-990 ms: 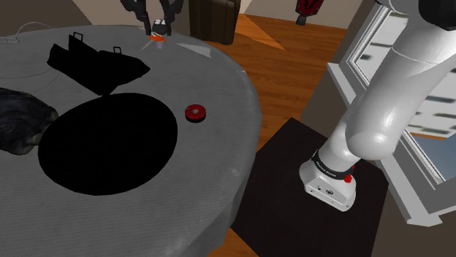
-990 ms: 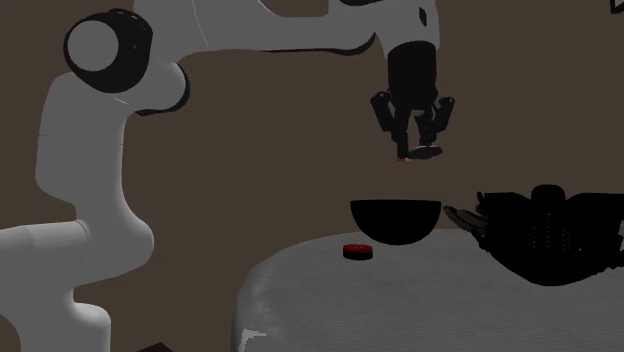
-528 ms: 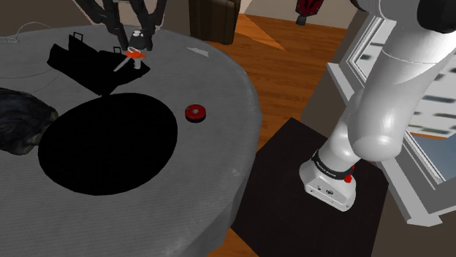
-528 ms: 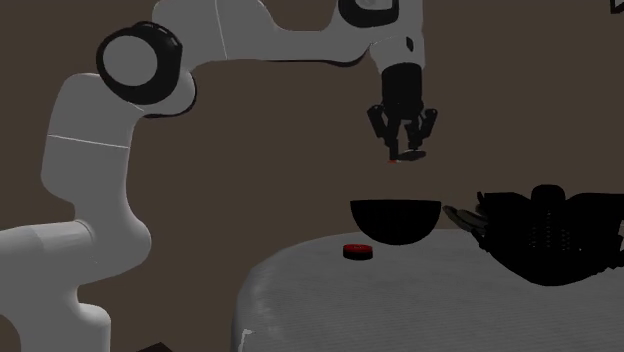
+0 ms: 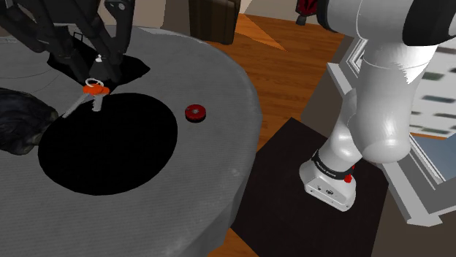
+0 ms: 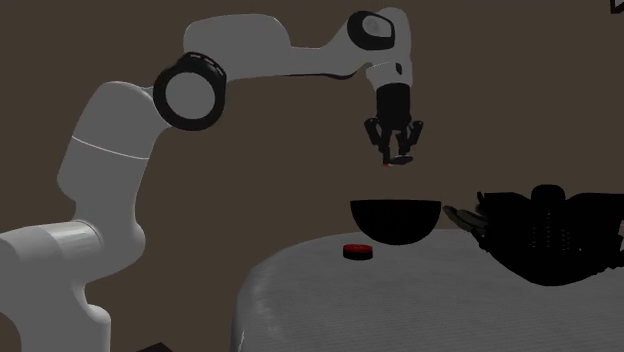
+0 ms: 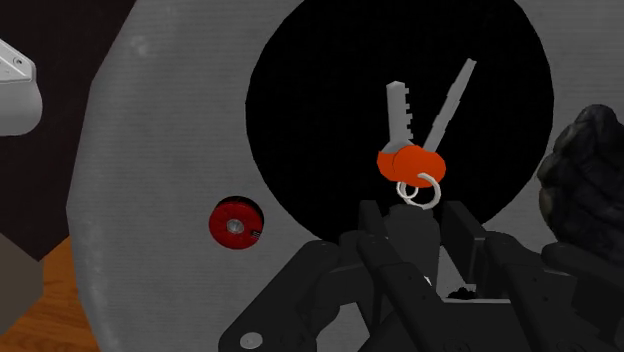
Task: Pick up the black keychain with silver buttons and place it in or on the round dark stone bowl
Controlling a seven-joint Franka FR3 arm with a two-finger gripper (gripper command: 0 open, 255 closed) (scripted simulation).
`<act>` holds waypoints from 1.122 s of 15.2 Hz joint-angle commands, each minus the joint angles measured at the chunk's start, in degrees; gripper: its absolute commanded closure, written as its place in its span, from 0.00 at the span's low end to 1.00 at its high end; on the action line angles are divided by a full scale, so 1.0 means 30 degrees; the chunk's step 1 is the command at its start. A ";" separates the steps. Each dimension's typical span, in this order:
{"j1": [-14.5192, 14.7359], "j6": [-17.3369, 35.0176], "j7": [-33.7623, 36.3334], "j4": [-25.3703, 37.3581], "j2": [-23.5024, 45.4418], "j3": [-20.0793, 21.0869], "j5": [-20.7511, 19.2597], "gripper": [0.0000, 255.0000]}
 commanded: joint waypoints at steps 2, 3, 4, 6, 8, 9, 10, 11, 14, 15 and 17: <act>0.0049 0.0516 0.0324 -0.0631 -0.0093 0.0066 0.0076 1.00; -0.0164 0.0924 0.0313 -0.1259 -0.0331 0.0084 0.0236 1.00; -0.0357 0.1317 0.0300 -0.1850 -0.0551 0.0096 0.0382 1.00; -0.0691 0.2062 0.0271 -0.2945 -0.0942 0.0109 0.0641 1.00; -0.0969 0.2766 0.0241 -0.3943 -0.1279 0.0111 0.0860 1.00; -0.1091 0.3104 0.0226 -0.4412 -0.1429 0.0110 0.0957 1.00; -0.1203 0.3435 0.0212 -0.4863 -0.1569 0.0106 0.1046 1.00; -0.1306 0.3759 0.0199 -0.5298 -0.1699 0.0102 0.1128 1.00; -0.1571 0.4694 0.0167 -0.6517 -0.2033 0.0086 0.1334 1.00; -0.1645 0.4996 0.0159 -0.6898 -0.2128 0.0079 0.1392 1.00; -0.1706 0.5250 0.0153 -0.7217 -0.2205 0.0073 0.1439 1.00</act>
